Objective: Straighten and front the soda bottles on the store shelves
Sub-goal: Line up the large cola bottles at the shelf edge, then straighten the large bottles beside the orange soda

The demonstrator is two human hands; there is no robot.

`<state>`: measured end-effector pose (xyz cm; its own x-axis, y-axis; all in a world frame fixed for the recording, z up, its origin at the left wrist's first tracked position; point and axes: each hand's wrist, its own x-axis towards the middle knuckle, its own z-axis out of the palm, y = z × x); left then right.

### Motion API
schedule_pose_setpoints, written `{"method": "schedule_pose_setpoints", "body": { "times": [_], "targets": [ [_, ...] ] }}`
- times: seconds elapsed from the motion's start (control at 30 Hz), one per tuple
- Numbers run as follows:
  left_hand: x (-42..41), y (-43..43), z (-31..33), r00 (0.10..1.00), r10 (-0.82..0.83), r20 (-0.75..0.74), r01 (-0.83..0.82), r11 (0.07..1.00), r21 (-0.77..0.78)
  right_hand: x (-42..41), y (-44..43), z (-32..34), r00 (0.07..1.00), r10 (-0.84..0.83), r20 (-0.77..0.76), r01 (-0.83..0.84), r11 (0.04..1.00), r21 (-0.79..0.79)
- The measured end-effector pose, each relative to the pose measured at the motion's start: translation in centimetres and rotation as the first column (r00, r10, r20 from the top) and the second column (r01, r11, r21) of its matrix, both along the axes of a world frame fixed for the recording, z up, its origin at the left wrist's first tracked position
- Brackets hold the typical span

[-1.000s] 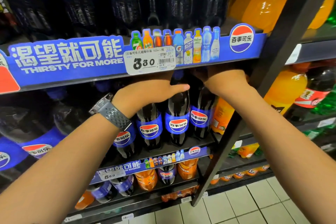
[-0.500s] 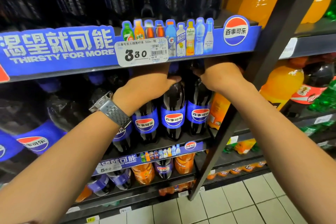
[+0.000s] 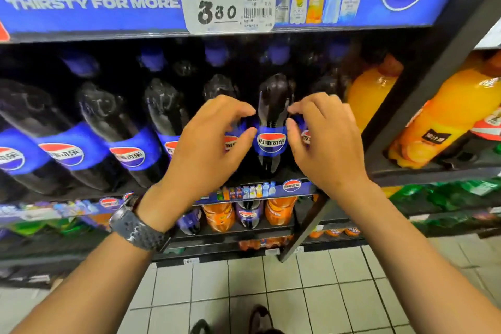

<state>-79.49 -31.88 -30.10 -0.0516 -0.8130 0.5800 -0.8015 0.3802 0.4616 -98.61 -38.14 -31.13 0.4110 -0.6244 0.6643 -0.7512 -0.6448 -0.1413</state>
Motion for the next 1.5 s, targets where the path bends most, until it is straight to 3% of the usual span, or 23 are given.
{"method": "schedule_pose_setpoints", "body": {
  "times": [0.17, 0.37, 0.5, 0.67, 0.8, 0.93, 1.07, 1.17, 1.27, 1.37, 1.5],
  "targets": [
    [0.7, 2.7, -3.4, 0.982, -0.007, -0.186, 0.04, 0.984, 0.173, 1.3, 1.8, -4.0, 0.99, 0.073, 0.119, -0.099, 0.97, 0.224],
    [2.8, 5.5, -8.9, 0.947, 0.067, -0.314, 0.048, 0.937, 0.345, 3.0, 4.3, -9.4, 0.978, -0.028, 0.208, -0.071, 0.89, 0.45],
    [4.2, 7.5, -14.1, 0.958, 0.087, -0.274, 0.062, 0.869, 0.491, 3.7, 6.5, -14.8, 0.965, -0.197, 0.175, 0.023, 0.726, 0.688],
    [5.1, 8.9, -21.4, 0.964, 0.124, -0.235, 0.054, 0.775, 0.63, 3.3, 9.3, -21.4, 0.947, -0.313, 0.07, 0.12, 0.547, 0.828],
    [4.3, 8.5, -25.7, 0.97, 0.157, -0.186, 0.008, 0.745, 0.667, 2.7, 8.5, -25.7, 0.934, -0.358, -0.006, 0.163, 0.412, 0.896],
    [2.8, 6.9, -29.9, 0.959, 0.192, -0.207, -0.018, 0.773, 0.634, 1.7, 5.5, -30.0, 0.891, -0.45, 0.056, 0.121, 0.354, 0.928],
    [1.0, 3.9, -34.5, 0.946, 0.196, -0.258, -0.022, 0.834, 0.551, 1.2, 2.9, -35.3, 0.817, -0.53, 0.226, 0.019, 0.416, 0.909],
    [0.2, 1.7, -37.8, 0.939, 0.22, -0.265, -0.072, 0.878, 0.473, 1.2, 1.7, -39.5, 0.756, -0.507, 0.414, -0.094, 0.541, 0.835],
    [0.1, 0.0, -40.3, 0.959, 0.187, -0.213, -0.126, 0.954, 0.274, 1.4, 0.3, -43.3, 0.659, -0.486, 0.574, -0.137, 0.673, 0.727],
    [0.0, -1.1, -42.5, 0.977, 0.2, -0.068, -0.196, 0.979, 0.06, 1.7, -1.1, -47.1, 0.597, -0.448, 0.665, -0.125, 0.767, 0.629],
    [0.0, -2.8, -43.7, 0.973, 0.209, 0.099, -0.179, 0.952, -0.247, 1.9, -2.5, -51.3, 0.597, -0.342, 0.725, -0.077, 0.876, 0.476]
  ]
}}
